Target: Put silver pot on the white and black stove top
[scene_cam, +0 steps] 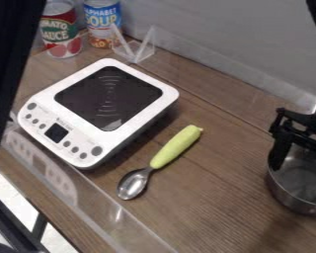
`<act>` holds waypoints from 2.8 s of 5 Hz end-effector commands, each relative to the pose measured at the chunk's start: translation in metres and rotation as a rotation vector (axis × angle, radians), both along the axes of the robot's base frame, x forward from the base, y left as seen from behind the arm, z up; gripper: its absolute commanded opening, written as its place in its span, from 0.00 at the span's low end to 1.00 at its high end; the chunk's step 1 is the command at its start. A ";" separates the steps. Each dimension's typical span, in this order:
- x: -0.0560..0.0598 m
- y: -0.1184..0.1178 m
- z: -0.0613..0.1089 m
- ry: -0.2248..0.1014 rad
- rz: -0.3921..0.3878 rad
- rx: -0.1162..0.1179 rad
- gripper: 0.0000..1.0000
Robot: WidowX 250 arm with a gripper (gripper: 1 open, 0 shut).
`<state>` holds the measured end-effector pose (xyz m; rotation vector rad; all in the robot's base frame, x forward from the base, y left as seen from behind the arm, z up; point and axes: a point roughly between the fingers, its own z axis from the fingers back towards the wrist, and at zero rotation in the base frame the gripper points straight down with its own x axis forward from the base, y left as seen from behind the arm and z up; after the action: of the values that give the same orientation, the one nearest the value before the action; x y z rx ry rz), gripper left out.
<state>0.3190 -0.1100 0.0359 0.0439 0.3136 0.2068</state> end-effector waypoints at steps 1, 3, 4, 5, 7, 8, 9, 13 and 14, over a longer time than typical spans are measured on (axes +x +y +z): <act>0.005 0.004 0.013 -0.025 0.029 -0.013 1.00; 0.006 0.008 0.016 -0.017 0.031 -0.018 0.00; 0.006 0.011 0.018 -0.016 0.030 -0.024 0.00; 0.006 0.009 0.019 -0.016 0.022 -0.030 0.00; 0.006 0.004 0.019 -0.017 0.003 -0.040 0.00; 0.006 0.002 0.019 -0.016 -0.006 -0.045 0.00; 0.006 0.000 0.019 -0.017 -0.014 -0.050 0.00; -0.012 0.090 0.113 -0.096 0.067 -0.042 0.00; -0.020 0.079 0.107 -0.087 0.045 -0.037 1.00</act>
<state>0.3003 -0.0293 0.1192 0.0032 0.3112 0.2572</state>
